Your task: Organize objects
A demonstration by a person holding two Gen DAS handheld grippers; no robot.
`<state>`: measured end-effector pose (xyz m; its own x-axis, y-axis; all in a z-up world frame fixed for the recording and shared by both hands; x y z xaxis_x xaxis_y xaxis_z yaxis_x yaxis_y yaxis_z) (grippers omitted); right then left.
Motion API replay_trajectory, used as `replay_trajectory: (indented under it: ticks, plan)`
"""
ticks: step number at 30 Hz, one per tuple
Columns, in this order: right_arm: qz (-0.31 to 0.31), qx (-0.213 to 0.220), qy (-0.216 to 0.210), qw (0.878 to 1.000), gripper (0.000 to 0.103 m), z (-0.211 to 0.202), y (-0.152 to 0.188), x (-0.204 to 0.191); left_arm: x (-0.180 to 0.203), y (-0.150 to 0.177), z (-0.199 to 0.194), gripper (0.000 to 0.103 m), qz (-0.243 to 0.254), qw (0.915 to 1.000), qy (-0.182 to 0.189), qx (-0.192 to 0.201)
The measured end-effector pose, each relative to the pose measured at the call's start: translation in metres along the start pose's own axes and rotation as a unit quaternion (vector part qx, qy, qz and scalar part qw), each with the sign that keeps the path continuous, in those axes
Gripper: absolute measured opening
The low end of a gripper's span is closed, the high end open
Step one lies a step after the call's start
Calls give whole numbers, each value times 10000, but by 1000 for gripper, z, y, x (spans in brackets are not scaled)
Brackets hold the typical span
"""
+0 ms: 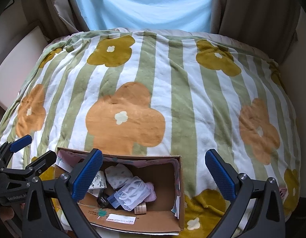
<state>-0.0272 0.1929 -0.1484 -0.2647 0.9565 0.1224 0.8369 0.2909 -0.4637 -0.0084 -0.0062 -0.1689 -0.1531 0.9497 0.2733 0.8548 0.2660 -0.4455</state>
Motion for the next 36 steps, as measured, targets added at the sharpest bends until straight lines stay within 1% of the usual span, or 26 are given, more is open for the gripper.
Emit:
replay_trajectory:
  ticks: [6,9,15,26,31,36]
  plan:
    - [13,13,-1,10000,103,0,0,0,0,2,1,103,1,9999,-93,-43]
    - [37,78,23,10000,103,-2,-2,2,-1,1,-1,103,25,9999,-141,1]
    - [29,140,43,9999,103,-5,-6,2,2,-1,-7,103,25,9999,-36,124]
    - [11,171,70,9998,103,-6,-9,4,4,-2,-10,103,123,9997,-62,221]
    - [-34,191,68,9998,103,-4,-13,4,3,-3,-9,103,74,9997,-62,208]
    - [-46,188,73,9998,103,-3,-14,2,3,-5,-8,103,67,9996,-145,232]
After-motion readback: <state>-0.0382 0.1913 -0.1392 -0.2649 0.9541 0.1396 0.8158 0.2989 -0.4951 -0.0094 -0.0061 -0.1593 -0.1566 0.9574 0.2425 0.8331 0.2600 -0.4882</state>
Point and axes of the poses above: each gripper's, at about its wrist camera, not at the fingertips, and z roughly the way its jaws point, x to its right, y to its underside, the point moved 6 cm from there along z, roughly the way its jaws point, and after that the axes turned 15 degrees about -z, right-handed, at the moved point
